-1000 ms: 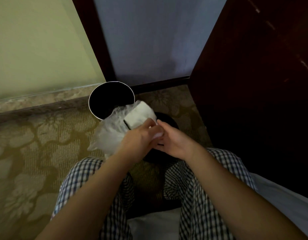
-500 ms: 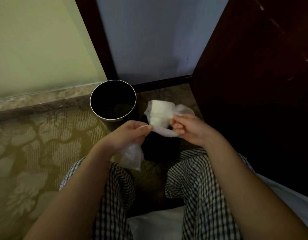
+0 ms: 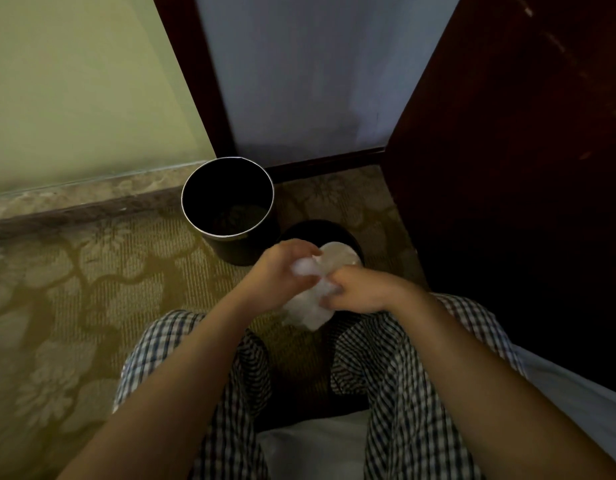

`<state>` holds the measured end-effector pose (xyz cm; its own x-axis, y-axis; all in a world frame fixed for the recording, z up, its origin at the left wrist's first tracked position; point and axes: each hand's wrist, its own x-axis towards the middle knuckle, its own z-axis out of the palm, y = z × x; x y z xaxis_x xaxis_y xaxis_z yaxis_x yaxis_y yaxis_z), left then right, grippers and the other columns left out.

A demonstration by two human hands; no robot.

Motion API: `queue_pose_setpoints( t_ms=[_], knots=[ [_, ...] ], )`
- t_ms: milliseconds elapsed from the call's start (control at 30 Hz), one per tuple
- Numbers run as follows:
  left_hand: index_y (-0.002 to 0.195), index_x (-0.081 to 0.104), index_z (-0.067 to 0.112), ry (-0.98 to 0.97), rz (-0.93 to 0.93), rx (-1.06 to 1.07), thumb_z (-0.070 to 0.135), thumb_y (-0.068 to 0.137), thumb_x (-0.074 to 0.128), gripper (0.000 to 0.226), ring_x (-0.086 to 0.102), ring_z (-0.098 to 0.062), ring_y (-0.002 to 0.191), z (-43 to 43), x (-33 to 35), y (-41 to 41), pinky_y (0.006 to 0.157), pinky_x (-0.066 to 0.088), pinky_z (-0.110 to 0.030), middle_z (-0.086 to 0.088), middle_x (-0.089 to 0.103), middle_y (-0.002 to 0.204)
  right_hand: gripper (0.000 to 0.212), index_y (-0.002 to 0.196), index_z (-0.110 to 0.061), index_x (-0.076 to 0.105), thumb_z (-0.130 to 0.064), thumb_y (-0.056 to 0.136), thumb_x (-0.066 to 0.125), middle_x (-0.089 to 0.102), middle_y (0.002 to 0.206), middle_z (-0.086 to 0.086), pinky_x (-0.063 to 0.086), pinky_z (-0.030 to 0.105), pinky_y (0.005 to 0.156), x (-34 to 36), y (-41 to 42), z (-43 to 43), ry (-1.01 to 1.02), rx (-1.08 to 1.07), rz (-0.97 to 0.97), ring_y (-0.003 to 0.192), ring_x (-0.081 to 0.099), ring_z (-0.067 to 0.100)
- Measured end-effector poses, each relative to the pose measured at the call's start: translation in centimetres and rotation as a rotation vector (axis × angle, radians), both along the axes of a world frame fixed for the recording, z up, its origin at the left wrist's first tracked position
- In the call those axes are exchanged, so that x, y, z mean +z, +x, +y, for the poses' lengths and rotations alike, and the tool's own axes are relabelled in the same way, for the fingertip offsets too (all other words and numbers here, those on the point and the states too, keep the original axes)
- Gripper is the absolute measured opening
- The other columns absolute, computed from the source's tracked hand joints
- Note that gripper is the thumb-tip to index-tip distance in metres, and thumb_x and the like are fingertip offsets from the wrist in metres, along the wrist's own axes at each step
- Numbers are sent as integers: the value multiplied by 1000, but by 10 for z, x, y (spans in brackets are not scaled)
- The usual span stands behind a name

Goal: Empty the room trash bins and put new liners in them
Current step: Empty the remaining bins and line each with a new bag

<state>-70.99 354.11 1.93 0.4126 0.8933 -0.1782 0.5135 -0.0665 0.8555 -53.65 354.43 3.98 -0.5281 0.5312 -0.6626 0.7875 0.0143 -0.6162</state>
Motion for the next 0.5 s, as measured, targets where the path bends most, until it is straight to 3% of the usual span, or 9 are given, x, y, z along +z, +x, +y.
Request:
queue_pose_setpoints(
  t_ms=[67,100,133,167,267,367,500],
  knots=[
    [83,62,19,-91,-122,-26,7,81,65,12,59,5,89,-5,5,8,78,45,-14,7,65,94,8,96,-15,58,-22,95,54,57,77,-5,38,20,59,-2,-6,-4,62,3,4,70,51,5],
    [77,59,19,-85,-139,-18,10,81,63,11,56,7,76,-6,6,11,68,43,-11,9,61,80,16,108,-16,57,-23,94,55,60,83,-4,41,21,62,-2,-8,-5,97,-7,12,74,54,7],
    [73,56,16,-65,-136,11,11,83,62,12,52,6,66,-6,6,12,61,40,-12,9,56,71,15,107,-15,58,-23,94,55,60,83,-4,42,22,62,-1,-8,-6,117,-15,28,74,55,7],
    [72,55,13,-44,-122,59,10,85,62,15,49,4,62,-4,4,11,57,39,-13,8,52,67,7,94,-18,59,-22,95,54,57,77,-7,40,21,60,-2,-7,-7,152,-17,44,70,53,5],
    [76,58,3,-20,-28,156,7,85,61,11,49,0,59,2,-2,5,55,37,-16,6,51,65,33,64,-28,43,-19,96,50,45,64,-13,29,16,52,2,-9,-11,315,-17,51,56,44,-1],
    [75,59,6,-120,70,218,7,87,58,12,52,-8,62,5,-6,6,52,38,-14,4,53,66,25,70,-19,48,-18,95,48,45,69,-11,29,24,59,4,-15,-17,529,-8,86,63,44,6],
    [78,62,9,-363,-90,261,9,91,56,14,56,-15,70,8,4,0,64,44,-23,-4,60,75,14,79,-15,60,-15,92,54,40,70,-18,31,24,67,-2,-17,-16,635,-126,226,71,43,2]
  ],
)
